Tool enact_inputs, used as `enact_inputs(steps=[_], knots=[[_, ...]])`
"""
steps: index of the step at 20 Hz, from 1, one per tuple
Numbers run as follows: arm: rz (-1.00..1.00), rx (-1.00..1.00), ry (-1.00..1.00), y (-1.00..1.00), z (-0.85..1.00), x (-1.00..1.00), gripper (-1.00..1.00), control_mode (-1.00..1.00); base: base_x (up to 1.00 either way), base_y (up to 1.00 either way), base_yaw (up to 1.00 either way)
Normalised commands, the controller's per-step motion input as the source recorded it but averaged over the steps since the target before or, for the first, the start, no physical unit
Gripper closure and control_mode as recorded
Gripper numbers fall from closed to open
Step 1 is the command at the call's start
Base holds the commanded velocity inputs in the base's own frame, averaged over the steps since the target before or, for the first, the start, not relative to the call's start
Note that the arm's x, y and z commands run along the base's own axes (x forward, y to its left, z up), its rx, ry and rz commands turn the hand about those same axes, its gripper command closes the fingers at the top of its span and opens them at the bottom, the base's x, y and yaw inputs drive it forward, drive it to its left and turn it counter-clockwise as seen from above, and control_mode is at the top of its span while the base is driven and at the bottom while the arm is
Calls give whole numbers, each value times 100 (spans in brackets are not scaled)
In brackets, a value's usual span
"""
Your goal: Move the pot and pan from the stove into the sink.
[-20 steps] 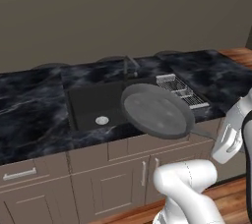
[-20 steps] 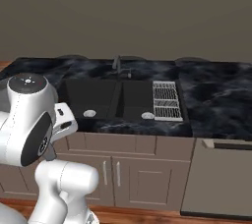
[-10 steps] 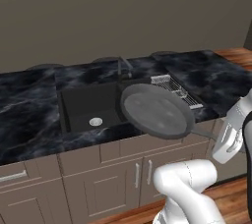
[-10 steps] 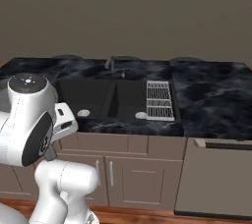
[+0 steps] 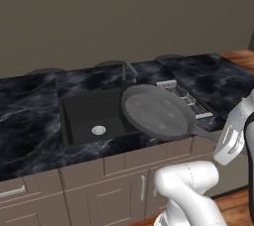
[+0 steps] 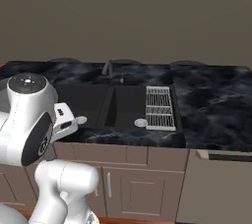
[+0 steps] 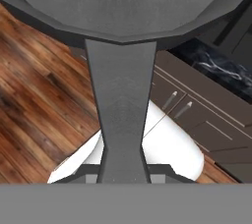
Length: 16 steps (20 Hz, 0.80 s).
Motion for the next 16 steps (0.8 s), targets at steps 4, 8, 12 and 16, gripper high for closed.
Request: enact_inputs(steps=[4, 8, 12, 16], knots=[[0, 0, 0, 0, 0, 0, 100, 100, 42, -6, 0], [0, 0, 0, 0, 0, 0, 100, 100, 42, 0, 0], [0, 0, 0, 0, 0, 0, 100, 100, 43, 0, 0], [0, 0, 0, 0, 0, 0, 100, 100, 48, 0, 0]])
